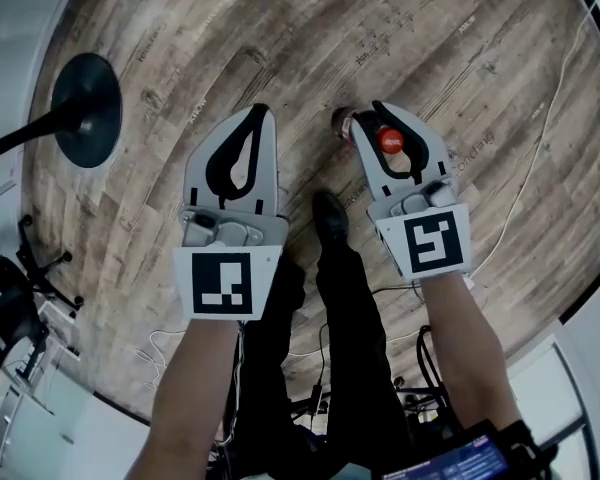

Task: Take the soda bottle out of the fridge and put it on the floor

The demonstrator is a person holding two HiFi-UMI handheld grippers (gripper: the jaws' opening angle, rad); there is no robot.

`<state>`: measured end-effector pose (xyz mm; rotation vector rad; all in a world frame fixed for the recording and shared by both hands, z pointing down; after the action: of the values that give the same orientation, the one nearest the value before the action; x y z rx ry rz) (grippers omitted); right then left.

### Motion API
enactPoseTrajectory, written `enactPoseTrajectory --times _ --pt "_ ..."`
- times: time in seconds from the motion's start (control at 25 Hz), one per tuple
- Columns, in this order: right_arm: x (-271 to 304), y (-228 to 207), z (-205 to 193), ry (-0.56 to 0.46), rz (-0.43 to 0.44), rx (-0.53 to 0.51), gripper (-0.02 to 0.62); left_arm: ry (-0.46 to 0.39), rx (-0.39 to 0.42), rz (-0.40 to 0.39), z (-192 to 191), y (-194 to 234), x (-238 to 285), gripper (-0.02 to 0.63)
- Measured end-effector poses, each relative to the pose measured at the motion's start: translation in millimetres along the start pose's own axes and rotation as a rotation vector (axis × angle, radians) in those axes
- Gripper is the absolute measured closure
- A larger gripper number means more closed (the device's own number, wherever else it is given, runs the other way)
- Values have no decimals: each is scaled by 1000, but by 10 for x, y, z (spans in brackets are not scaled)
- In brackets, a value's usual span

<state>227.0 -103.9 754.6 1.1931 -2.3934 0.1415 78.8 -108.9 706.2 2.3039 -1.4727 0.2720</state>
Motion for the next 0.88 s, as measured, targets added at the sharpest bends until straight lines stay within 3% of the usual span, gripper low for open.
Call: enactPoseTrajectory --times 0.88 --pt "332 66 -915 65 19 -5 482 53 -3 11 -714 199 258 589"
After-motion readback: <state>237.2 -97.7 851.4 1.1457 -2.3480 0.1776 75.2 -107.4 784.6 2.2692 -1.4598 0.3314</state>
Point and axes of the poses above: the fingertips, and each gripper's own axes: x forward along the fingers, y to its left, z out of its top, the point moved 5 cm from there along -x, backward along the fingers, and after that the axes turned 11 degrees about -x, right-handed, at the moved point
